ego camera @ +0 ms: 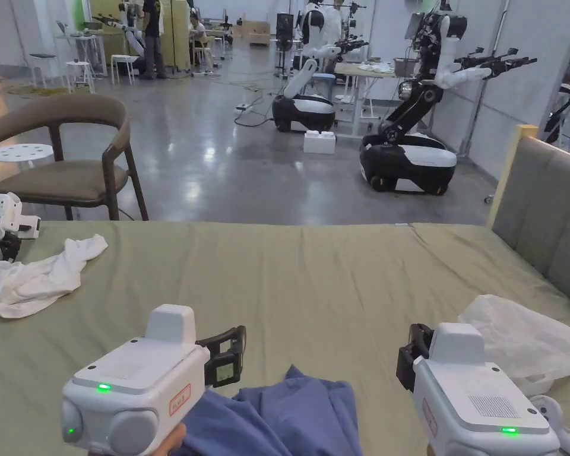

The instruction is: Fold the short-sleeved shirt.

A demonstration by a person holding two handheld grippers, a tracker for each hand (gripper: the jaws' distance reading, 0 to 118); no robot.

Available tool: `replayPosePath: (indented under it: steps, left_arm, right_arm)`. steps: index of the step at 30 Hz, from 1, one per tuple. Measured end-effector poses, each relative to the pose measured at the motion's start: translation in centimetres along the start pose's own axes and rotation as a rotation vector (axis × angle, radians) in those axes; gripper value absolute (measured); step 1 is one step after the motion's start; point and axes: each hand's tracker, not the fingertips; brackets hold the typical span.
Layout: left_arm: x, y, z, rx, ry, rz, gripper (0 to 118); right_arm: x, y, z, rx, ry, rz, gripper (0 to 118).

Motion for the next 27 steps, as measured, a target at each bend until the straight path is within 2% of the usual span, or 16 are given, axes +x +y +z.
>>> replayPosePath:
  steps: [4, 7, 8, 16, 23, 24, 25, 27]
  left_arm:
    - [-2.5, 1.1, 3.4, 0.094, 0.148, 0.003, 41]
    - [-4.2, 1.2, 5.3, 0.147, 0.212, -0.003, 5]
    - [-4.7, 1.2, 5.9, 0.152, 0.239, -0.014, 0]
    - [-8.2, -0.2, 8.1, 0.077, 0.368, -0.017, 0]
    - [-13.7, -6.4, 4.8, -0.44, 0.299, 0.126, 0]
    - [-14.2, -7.5, 4.4, -0.48, 0.295, 0.134, 4]
    - [-14.3, -8.6, 3.8, -0.532, 0.302, 0.147, 14]
    - [-14.9, -10.5, 2.9, -0.621, 0.295, 0.169, 71]
  right_arm:
    - [-1.8, 1.1, -0.2, 0.044, 0.008, 0.005, 2]
    - [-2.8, 1.7, -0.2, 0.074, 0.016, 0.003, 2]
    - [-3.2, 1.9, -0.2, 0.084, 0.016, 0.005, 2]
    - [-4.8, 2.5, -0.5, 0.107, 0.044, 0.031, 2]
    - [-4.5, 0.9, -1.1, 0.047, 0.048, 0.05, 2]
    - [-4.3, 0.5, -1.2, 0.035, 0.048, 0.05, 2]
    - [-4.2, 0.1, -1.3, 0.022, 0.046, 0.051, 2]
    - [-4.0, -0.6, -1.4, 0.001, 0.042, 0.055, 2]
